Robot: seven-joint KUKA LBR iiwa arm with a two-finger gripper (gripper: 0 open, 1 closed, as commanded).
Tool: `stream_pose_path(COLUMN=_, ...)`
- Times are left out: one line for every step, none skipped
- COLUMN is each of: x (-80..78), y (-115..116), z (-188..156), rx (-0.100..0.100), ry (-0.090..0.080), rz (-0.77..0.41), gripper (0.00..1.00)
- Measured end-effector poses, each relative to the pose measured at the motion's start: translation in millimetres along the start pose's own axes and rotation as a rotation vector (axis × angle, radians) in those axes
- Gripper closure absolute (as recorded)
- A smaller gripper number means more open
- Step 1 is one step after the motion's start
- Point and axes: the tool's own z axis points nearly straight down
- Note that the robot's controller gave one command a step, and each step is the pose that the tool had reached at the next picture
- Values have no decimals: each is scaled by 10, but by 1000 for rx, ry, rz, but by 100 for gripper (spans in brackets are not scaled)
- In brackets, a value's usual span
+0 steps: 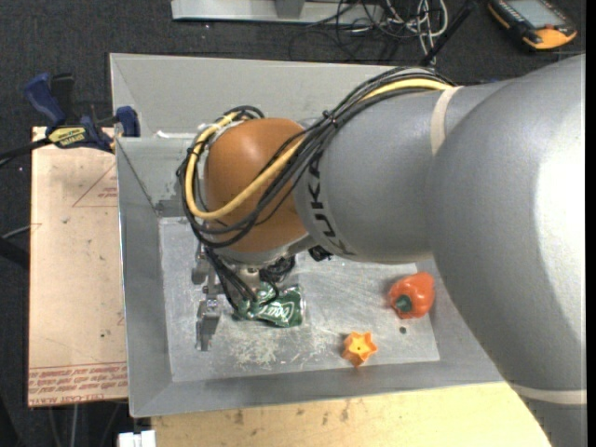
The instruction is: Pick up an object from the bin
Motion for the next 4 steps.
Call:
stream_pose_path(x=-86, y=-630, z=555, rx=-2, ry=-5, rz=-15, gripper=0)
stream_pose_path(x=-89, y=-863, z=538, rx=2, ry=3, rz=-89, gripper=0)
stream_pose_path(x=-75, y=-1077, z=364, rx=0, ry=-2, rz=20, gripper=0)
stream_pose_path(x=-343, y=-1214, z=544, rx=-3, ry=-4, rz=-18, gripper=0)
